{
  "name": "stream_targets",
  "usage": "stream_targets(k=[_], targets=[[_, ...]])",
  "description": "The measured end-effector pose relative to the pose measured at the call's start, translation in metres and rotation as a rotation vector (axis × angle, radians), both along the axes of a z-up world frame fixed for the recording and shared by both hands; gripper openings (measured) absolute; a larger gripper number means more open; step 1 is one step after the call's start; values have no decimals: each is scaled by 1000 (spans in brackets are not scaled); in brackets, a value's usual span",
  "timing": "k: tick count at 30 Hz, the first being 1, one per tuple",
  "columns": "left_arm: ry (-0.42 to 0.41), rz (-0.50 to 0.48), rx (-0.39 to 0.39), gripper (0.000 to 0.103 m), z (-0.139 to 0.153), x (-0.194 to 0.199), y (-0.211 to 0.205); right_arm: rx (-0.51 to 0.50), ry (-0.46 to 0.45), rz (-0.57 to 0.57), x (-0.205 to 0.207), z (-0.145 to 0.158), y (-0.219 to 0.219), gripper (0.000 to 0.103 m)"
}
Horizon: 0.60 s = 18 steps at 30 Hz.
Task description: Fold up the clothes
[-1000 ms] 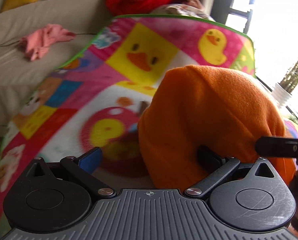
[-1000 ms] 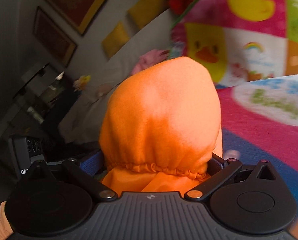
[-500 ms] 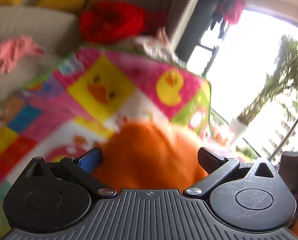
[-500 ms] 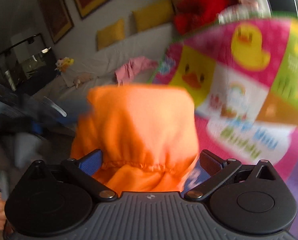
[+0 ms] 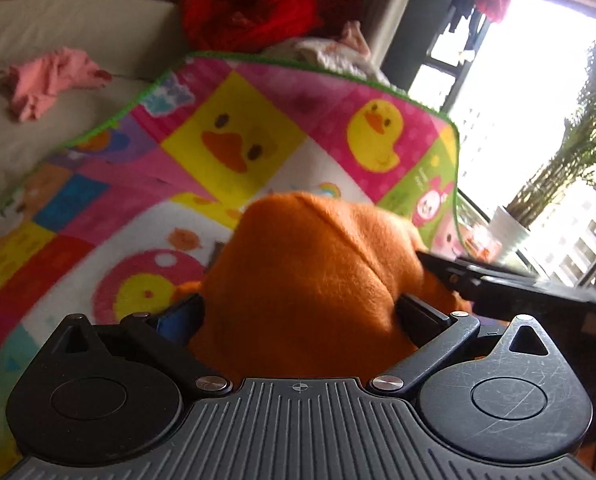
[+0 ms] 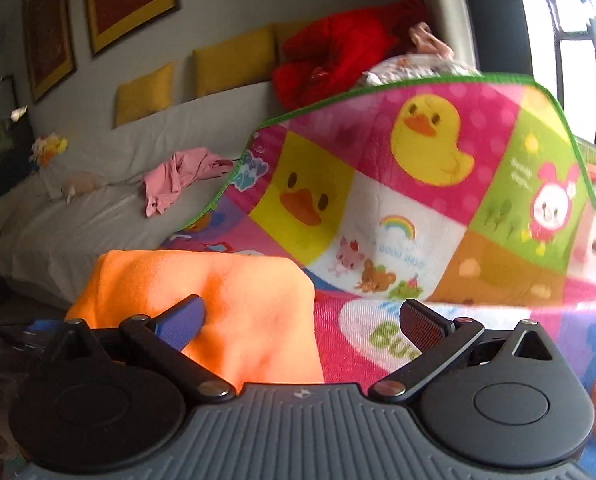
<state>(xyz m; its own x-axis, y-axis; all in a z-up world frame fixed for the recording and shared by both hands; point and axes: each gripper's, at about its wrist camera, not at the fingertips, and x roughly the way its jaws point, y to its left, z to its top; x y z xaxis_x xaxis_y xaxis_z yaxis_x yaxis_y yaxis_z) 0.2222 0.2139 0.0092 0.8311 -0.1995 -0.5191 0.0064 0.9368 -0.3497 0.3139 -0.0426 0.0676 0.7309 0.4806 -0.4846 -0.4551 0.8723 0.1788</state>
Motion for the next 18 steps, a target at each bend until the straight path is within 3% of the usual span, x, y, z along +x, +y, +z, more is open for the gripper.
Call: stream_targets(k=[4, 7, 9, 15, 18], targets=[[-104, 69, 64, 103, 26, -11, 8, 25, 10, -7, -3, -1, -7, 103], [-21, 105, 159, 103, 15, 9, 9, 68, -28, 30, -11, 3, -12, 103], [7, 108, 159, 103, 3, 16, 9, 75, -68, 77, -22, 6, -12, 103], [53, 113, 127, 103, -27, 32, 11, -194, -174, 125, -41, -17, 21, 103], [48, 110, 131, 103, -29, 33, 12, -188, -160, 110, -41, -14, 23, 103]])
